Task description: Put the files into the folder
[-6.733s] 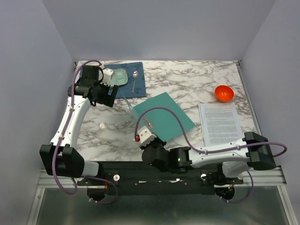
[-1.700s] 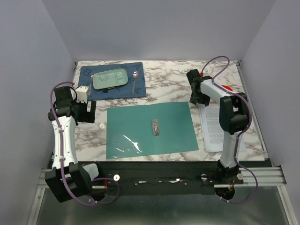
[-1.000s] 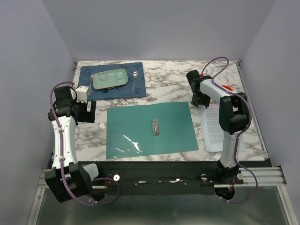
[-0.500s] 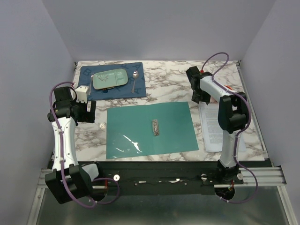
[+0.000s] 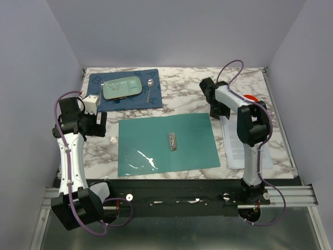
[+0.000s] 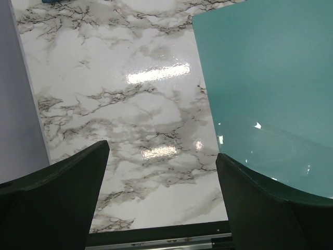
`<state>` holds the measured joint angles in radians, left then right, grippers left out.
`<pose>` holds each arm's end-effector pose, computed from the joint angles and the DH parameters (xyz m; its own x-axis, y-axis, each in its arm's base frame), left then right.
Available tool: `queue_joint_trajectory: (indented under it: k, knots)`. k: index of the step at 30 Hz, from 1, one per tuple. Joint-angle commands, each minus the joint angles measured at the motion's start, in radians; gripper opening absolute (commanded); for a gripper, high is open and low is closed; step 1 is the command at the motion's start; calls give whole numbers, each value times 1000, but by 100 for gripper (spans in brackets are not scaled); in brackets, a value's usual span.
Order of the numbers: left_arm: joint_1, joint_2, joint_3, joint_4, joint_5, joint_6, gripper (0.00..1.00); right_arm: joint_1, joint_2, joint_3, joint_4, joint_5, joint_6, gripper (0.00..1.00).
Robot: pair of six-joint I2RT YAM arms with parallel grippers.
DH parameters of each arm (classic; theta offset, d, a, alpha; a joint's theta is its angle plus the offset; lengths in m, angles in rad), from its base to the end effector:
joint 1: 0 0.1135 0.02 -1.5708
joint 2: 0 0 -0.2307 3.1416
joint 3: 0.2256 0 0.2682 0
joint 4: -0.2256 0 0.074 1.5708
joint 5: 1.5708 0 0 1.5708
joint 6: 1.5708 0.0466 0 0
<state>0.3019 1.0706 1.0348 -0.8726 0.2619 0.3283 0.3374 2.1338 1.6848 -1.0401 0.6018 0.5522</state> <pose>0.2384 0.0616 0.2727 -0.7562 0.0907 -0.6480 0.1148 0.9934 0.0050 0.3992 0.1121 0.1371 -0.9210 0.1352 -0.3655 0.2981 0.8483 -0.4376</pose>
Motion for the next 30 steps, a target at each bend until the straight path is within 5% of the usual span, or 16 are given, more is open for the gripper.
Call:
queue_joint_trajectory:
  k: [1, 13, 22, 30]
  knots:
    - [6, -37, -22, -9, 37, 57, 99, 6, 35, 33, -54, 41, 14, 63]
    - [6, -47, -36, 3, 37, 60, 99, 6, 78, 84, -107, 76, 9, 59]
    - [8, -40, -38, 15, 27, 63, 99, 6, 35, 33, -74, 72, -18, 36]
    - [8, -41, -32, 12, 19, 63, 99, 5, 9, -30, -14, 29, -38, 5]
